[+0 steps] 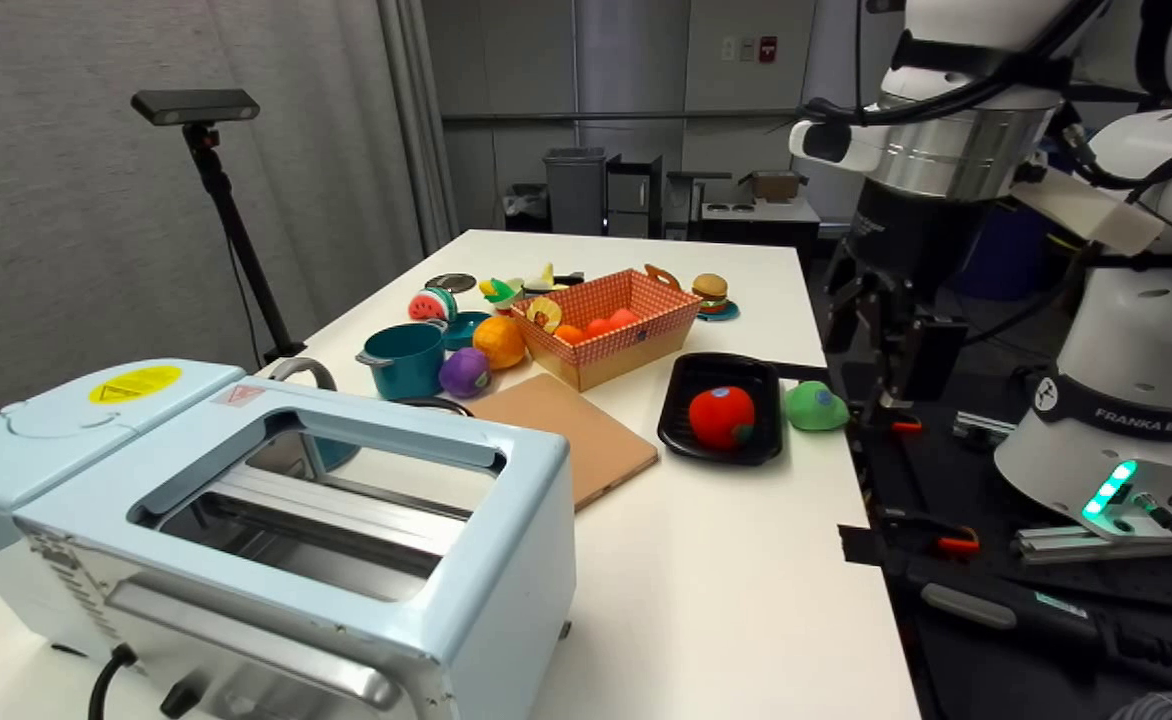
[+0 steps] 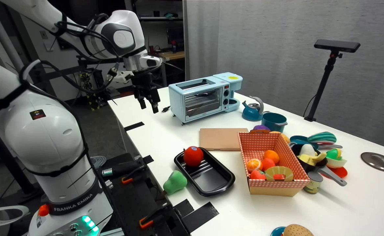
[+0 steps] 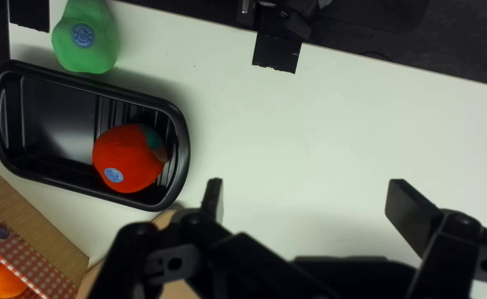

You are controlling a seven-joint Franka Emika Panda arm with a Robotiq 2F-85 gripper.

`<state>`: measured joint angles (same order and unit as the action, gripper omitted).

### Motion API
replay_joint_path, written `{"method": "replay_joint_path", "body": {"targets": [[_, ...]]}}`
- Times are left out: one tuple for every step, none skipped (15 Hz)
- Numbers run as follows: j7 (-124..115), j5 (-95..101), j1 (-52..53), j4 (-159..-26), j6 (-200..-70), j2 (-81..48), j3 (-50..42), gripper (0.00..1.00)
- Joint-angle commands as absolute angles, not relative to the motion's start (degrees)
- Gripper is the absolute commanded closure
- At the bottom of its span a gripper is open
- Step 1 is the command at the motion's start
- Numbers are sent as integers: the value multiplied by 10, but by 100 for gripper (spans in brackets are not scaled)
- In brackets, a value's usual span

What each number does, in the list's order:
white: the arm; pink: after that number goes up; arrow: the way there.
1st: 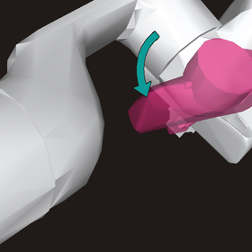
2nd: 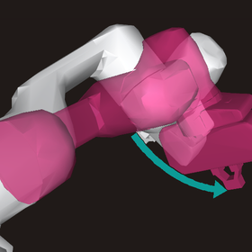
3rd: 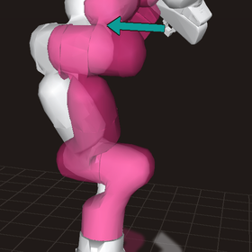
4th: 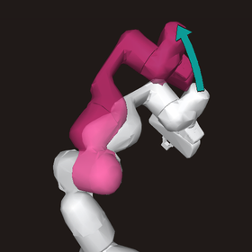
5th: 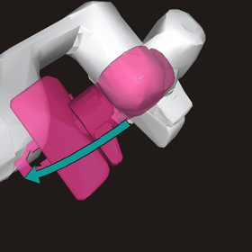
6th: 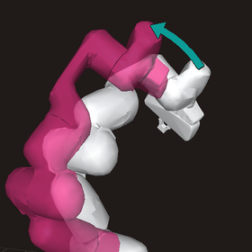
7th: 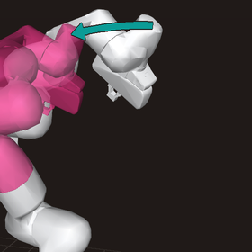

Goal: Put the orange plush toy in the box

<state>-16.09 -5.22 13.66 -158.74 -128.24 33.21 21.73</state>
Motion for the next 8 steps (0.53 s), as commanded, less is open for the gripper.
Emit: {"method": "replay_joint_path", "body": {"targets": [[-171,-36,140,-1587,-1284,328,212,0],[-175,-27,136,-1587,-1286,326,216,0],[-180,-11,129,-1587,-1293,324,222,0],[-188,10,121,-1587,-1300,322,230,0],[-193,34,113,-1586,-1304,320,235,0],[-206,65,102,-1586,-1311,318,243,0],[-216,90,93,-1585,-1319,315,245,0],[-228,114,84,-1585,-1324,313,248,0]]}}
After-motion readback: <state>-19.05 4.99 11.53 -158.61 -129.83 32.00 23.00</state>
